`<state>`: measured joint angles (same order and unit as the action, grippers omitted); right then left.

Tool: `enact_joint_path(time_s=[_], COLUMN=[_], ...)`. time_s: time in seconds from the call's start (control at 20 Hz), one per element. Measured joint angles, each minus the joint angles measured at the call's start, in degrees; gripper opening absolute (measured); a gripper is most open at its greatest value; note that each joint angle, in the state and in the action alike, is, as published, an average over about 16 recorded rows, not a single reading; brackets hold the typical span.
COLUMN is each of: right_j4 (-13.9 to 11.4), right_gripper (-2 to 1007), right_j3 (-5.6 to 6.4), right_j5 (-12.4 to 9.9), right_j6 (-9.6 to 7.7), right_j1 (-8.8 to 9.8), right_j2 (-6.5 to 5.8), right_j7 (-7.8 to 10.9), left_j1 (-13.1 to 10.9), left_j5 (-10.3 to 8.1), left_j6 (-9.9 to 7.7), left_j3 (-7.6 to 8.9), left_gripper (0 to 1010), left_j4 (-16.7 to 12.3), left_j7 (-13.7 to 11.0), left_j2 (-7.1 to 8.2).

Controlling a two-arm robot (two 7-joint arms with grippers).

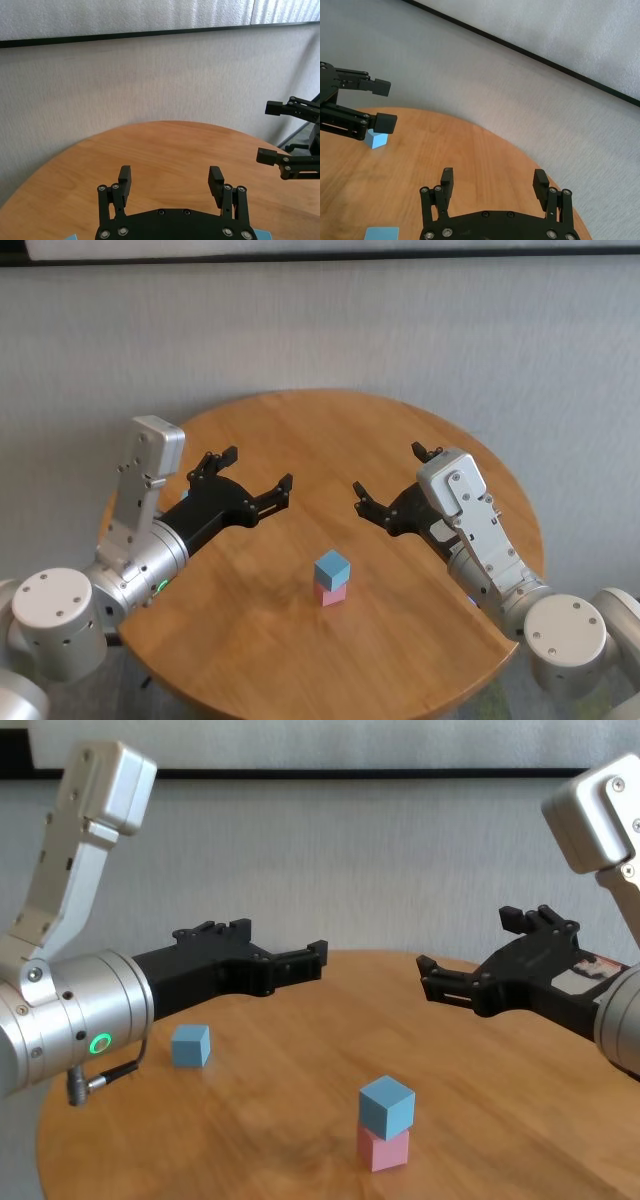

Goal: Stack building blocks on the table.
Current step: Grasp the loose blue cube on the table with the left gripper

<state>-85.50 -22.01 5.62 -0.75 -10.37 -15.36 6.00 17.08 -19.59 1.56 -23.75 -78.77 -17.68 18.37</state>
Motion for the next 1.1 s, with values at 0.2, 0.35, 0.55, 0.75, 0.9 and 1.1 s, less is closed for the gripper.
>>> enact_joint_path(time_s=[0.2,0.35,0.55,0.75,0.9,1.1], right_j4=[-0.1,-0.1,-0.1,-0.1,-0.2,-0.2], right_gripper=[1005,1005,1005,1005,1005,1005], right_j3=[-0.07,-0.11,-0.15,-0.18,-0.2,-0.21], right_j5=[0.0,0.0,0.0,0.0,0.0,0.0], right_j6=[0.03,0.05,0.07,0.09,0.1,0.12], right_j1=[-0.01,-0.02,-0.03,-0.04,-0.04,-0.04], right_j2=[-0.04,-0.07,-0.1,-0.11,-0.12,-0.14], right_j7=[-0.02,-0.04,-0.05,-0.06,-0.07,-0.07], left_j1=[-0.3,-0.4,-0.3,0.2,0.8,1.8], left_j5=[-0.04,-0.08,0.04,0.33,0.65,1.03], left_j6=[-0.72,-1.99,-4.15,-6.44,-8.1,-9.48], left_j3=[1.03,1.89,2.81,3.53,3.87,4.29], left_gripper=[1000,1000,1000,1000,1000,1000], left_j4=[0.2,0.5,1.2,2.3,3.7,6.0], left_j7=[0.9,1.5,2.2,2.5,2.5,2.3], left_j2=[-0.65,-1.09,-1.43,-1.67,-1.81,-2.09])
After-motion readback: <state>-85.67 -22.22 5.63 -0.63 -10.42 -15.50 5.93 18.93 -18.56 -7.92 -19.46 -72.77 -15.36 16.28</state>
